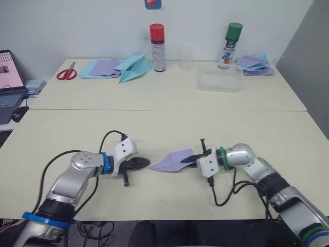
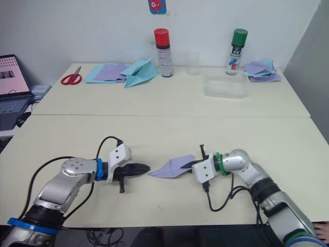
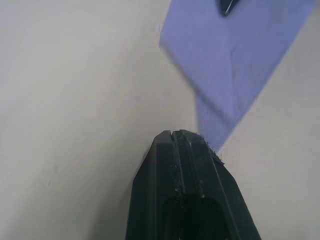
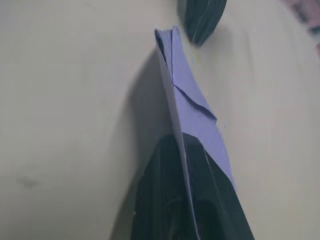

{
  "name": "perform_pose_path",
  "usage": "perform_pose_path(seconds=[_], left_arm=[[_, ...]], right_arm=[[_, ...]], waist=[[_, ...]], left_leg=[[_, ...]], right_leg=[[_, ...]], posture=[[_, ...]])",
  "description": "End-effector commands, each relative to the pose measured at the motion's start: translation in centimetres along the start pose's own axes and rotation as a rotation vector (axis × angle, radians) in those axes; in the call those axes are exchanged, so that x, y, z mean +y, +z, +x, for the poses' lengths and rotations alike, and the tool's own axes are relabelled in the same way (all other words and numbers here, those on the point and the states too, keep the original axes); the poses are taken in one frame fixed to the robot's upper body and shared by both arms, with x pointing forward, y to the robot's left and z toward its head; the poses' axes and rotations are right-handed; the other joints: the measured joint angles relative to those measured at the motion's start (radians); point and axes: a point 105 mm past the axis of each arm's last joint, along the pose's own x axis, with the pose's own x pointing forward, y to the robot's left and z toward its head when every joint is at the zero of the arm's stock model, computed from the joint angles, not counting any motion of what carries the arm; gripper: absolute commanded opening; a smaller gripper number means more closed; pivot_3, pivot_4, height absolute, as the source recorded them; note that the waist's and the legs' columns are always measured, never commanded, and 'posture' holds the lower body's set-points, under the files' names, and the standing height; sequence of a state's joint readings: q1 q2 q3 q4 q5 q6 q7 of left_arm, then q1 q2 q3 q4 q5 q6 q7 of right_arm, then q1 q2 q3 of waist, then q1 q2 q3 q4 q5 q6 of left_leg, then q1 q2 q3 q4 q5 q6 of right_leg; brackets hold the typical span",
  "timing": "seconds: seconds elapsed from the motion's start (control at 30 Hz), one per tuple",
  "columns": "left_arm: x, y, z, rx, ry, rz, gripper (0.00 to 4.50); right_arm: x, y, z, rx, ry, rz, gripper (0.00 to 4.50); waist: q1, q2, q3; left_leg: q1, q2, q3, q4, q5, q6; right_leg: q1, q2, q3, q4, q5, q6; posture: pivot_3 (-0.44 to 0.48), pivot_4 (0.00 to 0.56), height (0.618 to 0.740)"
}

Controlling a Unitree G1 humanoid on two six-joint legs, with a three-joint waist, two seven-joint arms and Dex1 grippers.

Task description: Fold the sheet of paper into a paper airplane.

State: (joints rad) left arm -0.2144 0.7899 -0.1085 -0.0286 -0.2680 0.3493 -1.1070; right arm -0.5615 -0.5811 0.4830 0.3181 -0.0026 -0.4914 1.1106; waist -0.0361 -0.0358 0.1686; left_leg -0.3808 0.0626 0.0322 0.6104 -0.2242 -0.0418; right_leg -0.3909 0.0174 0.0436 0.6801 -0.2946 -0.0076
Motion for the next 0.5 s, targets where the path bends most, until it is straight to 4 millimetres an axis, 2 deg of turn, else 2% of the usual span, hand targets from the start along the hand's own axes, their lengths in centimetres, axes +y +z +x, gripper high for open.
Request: perform_pose_path(seconds=[0.03,0.1,0.2,0.3,0.37,0.43,0.5], left_arm=[[-0.2,1.1,-1.4,-0.018,-0.006,0.011,0.0],[-0.5,1.7,-2.6,-0.023,-0.019,0.005,0.0],[-1.1,2.0,-4.1,-0.012,-0.048,-0.005,0.0],[-1.3,1.8,-4.7,0.005,-0.048,-0.008,0.0],[-1.5,1.5,-4.9,0.01,-0.035,-0.02,0.0],[-2.0,1.3,-4.9,0.004,-0.028,-0.043,0.0],[-2.7,1.1,-4.8,0.0,-0.032,-0.061,0.0]], right_arm=[[-1.8,3.1,-1.3,-0.072,0.044,0.12,0.01],[-3.2,4.4,-2.3,-0.095,0.099,0.343,0.01],[-3.8,6.5,-3.0,-0.12,0.291,0.685,0.01],[-4.5,7.5,-2.6,-0.109,0.379,0.793,0.01],[-4.9,8.3,-2.4,-0.121,0.421,0.88,0.01],[-4.7,9.3,-2.8,-0.149,0.523,0.99,0.01],[-4.3,9.4,-3.0,-0.139,0.594,1.069,0.01]], waist=[[-0.001,0.0,0.002],[-0.002,0.0,0.006],[-0.003,0.001,0.008],[0.003,0.001,0.008],[0.004,0.001,0.008],[0.004,0.001,0.008],[0.004,0.001,0.008]], left_leg=[[0.0,0.0,0.0,0.0,0.0,0.0],[0.0,0.0,-0.002,0.0,0.0,0.0],[-0.005,0.001,0.0,0.001,0.0,0.0],[-0.006,0.001,-0.001,0.001,0.0,0.0],[-0.014,0.001,-0.001,0.001,0.0,0.0],[-0.021,0.001,-0.001,0.003,0.0,0.0],[-0.024,0.0,-0.001,0.005,0.0,0.0]], right_leg=[[0.0,0.0,-0.001,0.0,0.0,0.0],[0.0,0.0,-0.002,0.0,0.0,0.0],[-0.006,0.0,-0.002,0.002,0.002,-0.003],[-0.008,0.0,-0.003,0.002,0.003,-0.006],[-0.014,0.0,-0.003,0.001,0.003,-0.005],[-0.021,0.0,-0.003,0.002,0.004,-0.006],[-0.023,0.0,-0.003,0.002,0.004,-0.007]], posture=[[0.0,0.15,0.74],[0.0,0.15,0.74],[0.0,0.15,0.74],[0.0,0.15,0.74],[0.0,0.15,0.74],[0.0,0.15,0.74],[0.0,0.15,0.74]])
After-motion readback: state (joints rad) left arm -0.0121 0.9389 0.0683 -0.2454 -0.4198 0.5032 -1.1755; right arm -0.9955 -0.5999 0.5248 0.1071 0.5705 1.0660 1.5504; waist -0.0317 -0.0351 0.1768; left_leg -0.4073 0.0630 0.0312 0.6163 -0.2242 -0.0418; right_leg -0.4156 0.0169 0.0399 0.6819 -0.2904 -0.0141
